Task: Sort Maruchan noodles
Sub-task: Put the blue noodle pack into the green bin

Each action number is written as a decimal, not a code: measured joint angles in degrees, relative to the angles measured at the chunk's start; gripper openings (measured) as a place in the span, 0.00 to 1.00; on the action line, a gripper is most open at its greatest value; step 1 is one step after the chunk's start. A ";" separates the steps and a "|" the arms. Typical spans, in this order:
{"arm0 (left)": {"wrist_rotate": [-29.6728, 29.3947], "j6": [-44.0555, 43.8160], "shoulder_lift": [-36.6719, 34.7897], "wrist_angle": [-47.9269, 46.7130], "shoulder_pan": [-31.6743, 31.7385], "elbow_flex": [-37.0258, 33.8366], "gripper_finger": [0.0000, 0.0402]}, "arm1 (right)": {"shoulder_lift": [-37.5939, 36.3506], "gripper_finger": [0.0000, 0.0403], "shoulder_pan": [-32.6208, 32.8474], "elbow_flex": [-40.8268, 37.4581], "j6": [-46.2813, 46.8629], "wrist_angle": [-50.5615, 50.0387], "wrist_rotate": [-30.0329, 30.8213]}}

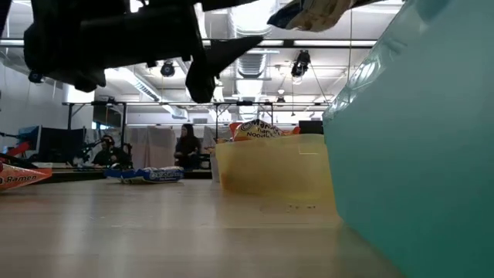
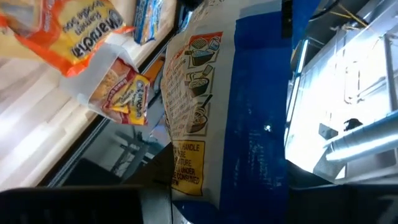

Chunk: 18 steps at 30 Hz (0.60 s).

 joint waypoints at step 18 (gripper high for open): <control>4.54 -1.14 6.86 3.74 4.68 6.78 0.55 | 0.04 0.28 -4.39 0.22 -6.88 3.92 -6.42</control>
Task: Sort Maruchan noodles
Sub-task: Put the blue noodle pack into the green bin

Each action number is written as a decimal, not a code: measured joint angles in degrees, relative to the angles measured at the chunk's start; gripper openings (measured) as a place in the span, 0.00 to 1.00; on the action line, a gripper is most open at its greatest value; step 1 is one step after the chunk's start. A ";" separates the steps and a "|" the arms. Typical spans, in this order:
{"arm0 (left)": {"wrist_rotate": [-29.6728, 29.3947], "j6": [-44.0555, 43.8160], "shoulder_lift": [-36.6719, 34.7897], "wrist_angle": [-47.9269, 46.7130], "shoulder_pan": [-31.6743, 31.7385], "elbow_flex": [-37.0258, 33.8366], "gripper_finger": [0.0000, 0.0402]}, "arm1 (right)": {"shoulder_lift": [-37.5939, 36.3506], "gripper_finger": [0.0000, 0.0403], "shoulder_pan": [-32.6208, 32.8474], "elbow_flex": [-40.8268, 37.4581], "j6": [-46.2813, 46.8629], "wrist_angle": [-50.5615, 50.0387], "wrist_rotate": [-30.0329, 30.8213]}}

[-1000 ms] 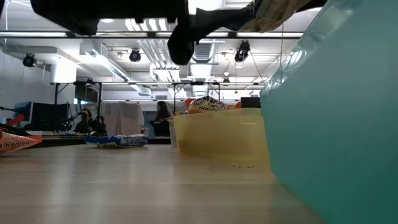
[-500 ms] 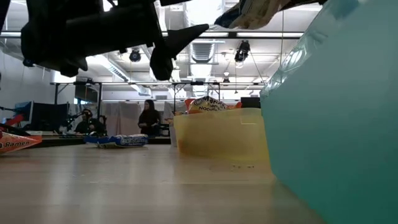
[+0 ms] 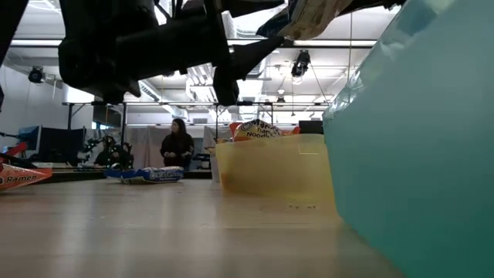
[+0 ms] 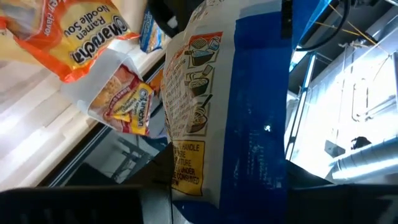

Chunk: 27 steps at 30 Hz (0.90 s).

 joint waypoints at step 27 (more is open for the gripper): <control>3.04 -8.80 -0.04 0.65 3.32 4.31 0.55 | 0.00 0.27 0.04 0.11 -5.96 2.68 -6.21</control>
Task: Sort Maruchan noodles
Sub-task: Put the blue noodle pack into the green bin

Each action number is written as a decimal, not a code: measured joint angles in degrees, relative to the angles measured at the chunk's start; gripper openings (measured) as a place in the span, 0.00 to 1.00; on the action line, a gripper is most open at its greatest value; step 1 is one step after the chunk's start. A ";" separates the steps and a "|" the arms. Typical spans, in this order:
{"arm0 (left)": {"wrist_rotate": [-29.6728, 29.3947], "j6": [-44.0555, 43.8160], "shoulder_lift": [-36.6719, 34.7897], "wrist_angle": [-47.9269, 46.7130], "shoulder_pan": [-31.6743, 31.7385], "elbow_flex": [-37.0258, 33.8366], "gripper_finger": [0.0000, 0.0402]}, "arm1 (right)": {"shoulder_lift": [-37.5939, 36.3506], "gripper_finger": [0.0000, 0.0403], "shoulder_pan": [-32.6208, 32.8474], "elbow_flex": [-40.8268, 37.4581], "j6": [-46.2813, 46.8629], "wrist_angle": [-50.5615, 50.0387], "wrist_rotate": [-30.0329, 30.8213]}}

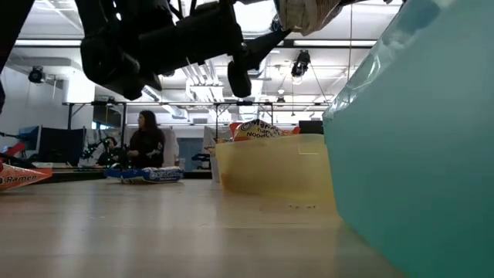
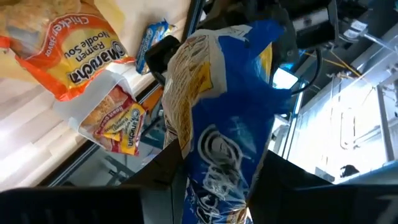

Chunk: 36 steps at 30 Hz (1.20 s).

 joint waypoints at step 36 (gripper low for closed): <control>6.84 -7.90 -0.07 -5.66 0.76 2.23 0.28 | 0.07 0.28 0.13 -0.11 -3.29 1.23 -5.83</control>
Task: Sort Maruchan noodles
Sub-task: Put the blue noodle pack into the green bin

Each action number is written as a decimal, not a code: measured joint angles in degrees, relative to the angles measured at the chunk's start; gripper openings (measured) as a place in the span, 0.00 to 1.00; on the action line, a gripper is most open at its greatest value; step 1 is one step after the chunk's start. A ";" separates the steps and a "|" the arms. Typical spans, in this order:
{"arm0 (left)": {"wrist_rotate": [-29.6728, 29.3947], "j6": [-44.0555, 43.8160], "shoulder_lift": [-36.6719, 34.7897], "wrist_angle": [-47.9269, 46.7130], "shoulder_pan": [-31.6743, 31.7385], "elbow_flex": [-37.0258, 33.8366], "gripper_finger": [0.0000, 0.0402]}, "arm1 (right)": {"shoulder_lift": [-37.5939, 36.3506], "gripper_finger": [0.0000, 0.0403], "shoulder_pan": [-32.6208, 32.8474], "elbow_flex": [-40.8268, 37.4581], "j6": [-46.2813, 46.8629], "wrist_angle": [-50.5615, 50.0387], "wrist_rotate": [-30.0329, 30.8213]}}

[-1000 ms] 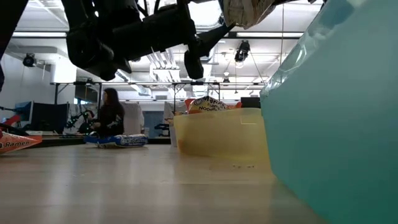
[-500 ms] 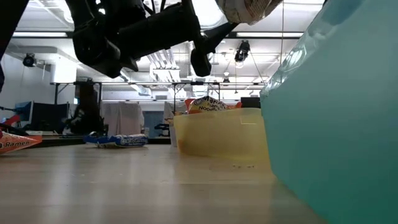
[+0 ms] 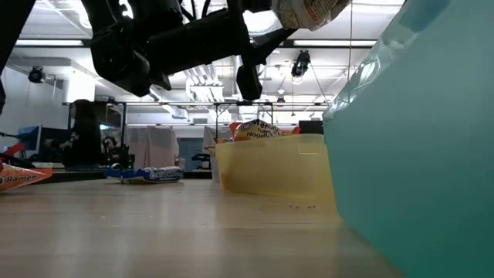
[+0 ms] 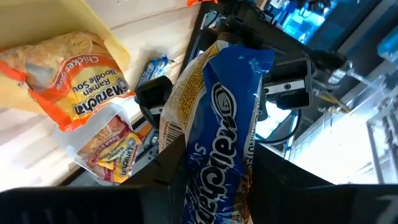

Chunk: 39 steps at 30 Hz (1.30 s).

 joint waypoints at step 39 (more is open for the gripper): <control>1.59 0.96 0.24 4.91 1.73 -0.26 0.17 | -2.32 0.54 1.61 0.07 37.94 -2.69 -2.42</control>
